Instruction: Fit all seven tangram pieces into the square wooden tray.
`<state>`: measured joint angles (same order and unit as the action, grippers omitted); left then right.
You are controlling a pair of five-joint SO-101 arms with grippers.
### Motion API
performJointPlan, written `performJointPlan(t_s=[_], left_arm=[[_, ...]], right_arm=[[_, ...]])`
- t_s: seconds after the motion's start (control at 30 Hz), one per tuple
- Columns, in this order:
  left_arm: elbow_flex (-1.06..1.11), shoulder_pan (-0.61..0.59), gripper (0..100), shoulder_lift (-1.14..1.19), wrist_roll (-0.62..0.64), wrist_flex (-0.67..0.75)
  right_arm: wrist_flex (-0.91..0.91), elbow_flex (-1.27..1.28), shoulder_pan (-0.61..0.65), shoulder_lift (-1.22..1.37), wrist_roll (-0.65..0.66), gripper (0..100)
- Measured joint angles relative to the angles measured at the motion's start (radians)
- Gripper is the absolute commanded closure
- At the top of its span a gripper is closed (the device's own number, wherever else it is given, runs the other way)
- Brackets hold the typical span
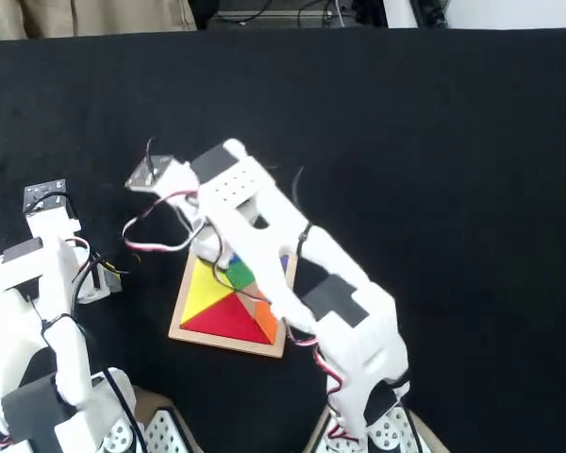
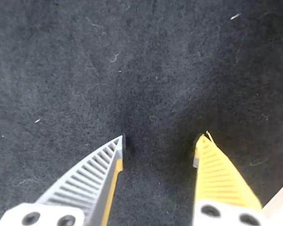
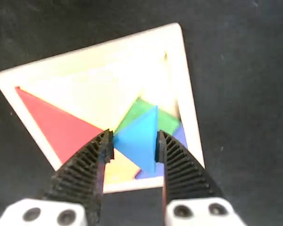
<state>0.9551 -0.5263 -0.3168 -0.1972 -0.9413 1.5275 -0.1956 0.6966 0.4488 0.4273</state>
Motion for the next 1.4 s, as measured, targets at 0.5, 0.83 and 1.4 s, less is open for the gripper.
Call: performJointPlan(t_s=[0.5, 0.83, 1.4], left_arm=[[0.000, 0.000, 75, 0.000, 0.000, 0.000], [0.000, 0.000, 75, 0.000, 0.000, 0.000], [0.000, 0.000, 75, 0.000, 0.000, 0.000]], right_arm=[[-0.147, 0.049, 0.011, 0.049, 0.000, 93.3], [-0.144, 0.049, 0.017, 0.061, 0.049, 75.1], [-0.038, 0.049, 0.018, 0.034, 0.143, 75.1]])
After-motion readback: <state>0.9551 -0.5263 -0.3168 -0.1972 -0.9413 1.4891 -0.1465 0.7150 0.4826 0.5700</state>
